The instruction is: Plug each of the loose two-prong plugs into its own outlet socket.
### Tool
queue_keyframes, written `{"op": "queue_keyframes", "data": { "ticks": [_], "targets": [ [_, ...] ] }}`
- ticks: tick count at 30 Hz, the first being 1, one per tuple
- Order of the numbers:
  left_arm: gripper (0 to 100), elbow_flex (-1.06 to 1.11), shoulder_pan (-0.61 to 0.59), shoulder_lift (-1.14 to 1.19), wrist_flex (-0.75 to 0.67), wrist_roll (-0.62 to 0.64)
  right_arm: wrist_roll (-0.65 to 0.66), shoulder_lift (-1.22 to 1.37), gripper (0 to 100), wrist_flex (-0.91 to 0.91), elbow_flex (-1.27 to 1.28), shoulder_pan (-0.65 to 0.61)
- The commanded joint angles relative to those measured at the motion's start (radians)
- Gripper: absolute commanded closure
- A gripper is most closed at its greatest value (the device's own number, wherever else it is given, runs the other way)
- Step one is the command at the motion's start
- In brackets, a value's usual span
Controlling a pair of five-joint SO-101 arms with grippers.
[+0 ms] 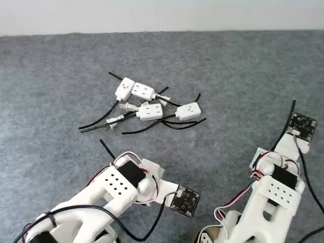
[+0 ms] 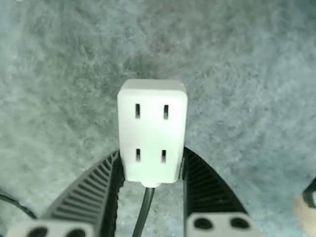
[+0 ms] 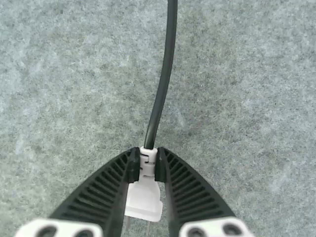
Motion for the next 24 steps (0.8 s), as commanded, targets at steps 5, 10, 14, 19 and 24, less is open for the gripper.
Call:
{"op": "queue_keyframes", "data": {
  "ticks": [5, 10, 14, 19, 24],
  "targets": [
    [80, -0.068, 0.003, -0.029, -0.017, -0.003, 0.012, -0.025, 99.0, -0.019, -0.011, -0.008],
    [65, -0.058, 0.003, -0.031, -0.017, 0.005, 0.012, -0.025, 99.0, -0.019, -0.011, -0.024],
    [65, -0.038, 0.005, -0.031, -0.038, 0.031, 0.012, -0.025, 99.0, -0.019, -0.009, -0.025],
    [66, -0.047, 0.006, -0.040, -0.038, 0.292, 0.012, -0.025, 99.0, -0.019, -0.009, -0.025],
    [76, -0.081, -0.003, -0.041, -0.078, 0.855, 0.012, -0.025, 99.0, -0.033, -0.006, -0.030]
  ]
}}
